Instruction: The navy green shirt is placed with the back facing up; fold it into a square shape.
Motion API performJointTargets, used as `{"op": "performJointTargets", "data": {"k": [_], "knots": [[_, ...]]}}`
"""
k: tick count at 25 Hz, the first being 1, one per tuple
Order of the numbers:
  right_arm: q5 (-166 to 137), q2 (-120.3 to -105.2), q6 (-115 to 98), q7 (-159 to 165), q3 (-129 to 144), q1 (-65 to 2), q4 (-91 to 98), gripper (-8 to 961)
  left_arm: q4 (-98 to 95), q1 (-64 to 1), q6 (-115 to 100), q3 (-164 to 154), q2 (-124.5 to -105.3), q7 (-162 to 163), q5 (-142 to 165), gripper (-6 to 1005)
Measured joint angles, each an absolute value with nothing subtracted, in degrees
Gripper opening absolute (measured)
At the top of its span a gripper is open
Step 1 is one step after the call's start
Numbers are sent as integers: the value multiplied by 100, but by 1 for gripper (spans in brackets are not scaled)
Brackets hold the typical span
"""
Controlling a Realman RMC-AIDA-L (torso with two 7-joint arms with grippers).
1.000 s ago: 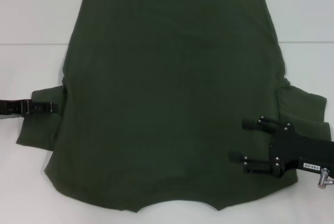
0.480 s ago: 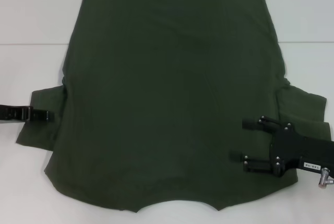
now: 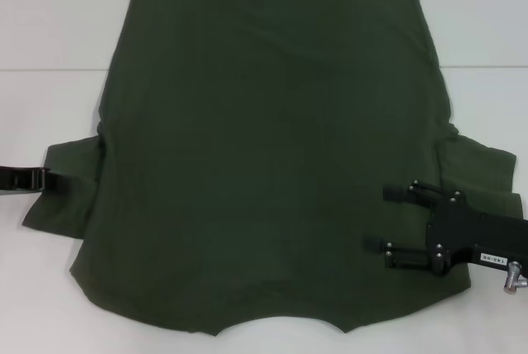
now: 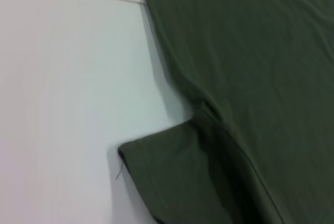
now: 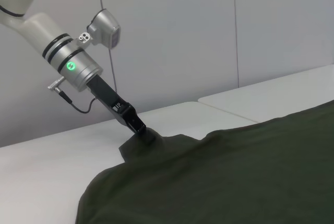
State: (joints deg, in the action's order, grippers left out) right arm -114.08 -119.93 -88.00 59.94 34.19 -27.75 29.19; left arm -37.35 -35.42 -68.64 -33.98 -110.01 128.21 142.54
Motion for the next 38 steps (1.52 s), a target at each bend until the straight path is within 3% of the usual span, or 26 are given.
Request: {"op": "performJointTargets", "data": {"k": [9, 26, 38], "knots": [[-11408, -11997, -8807, 6003, 3419, -2777, 2934, 916, -3858, -3525, -6936, -3437, -10998, 12919, 14276, 34], [-11408, -11997, -8886, 6003, 3370, -2763, 2924, 916, -4433, -3638, -7162, -3409, -10767, 13793, 15152, 2], [-11408, -11997, -8885, 5998, 3420, -2775, 2900, 916, -4888, -4371, -7919, -3452, -10701, 14782, 15951, 3]]}}
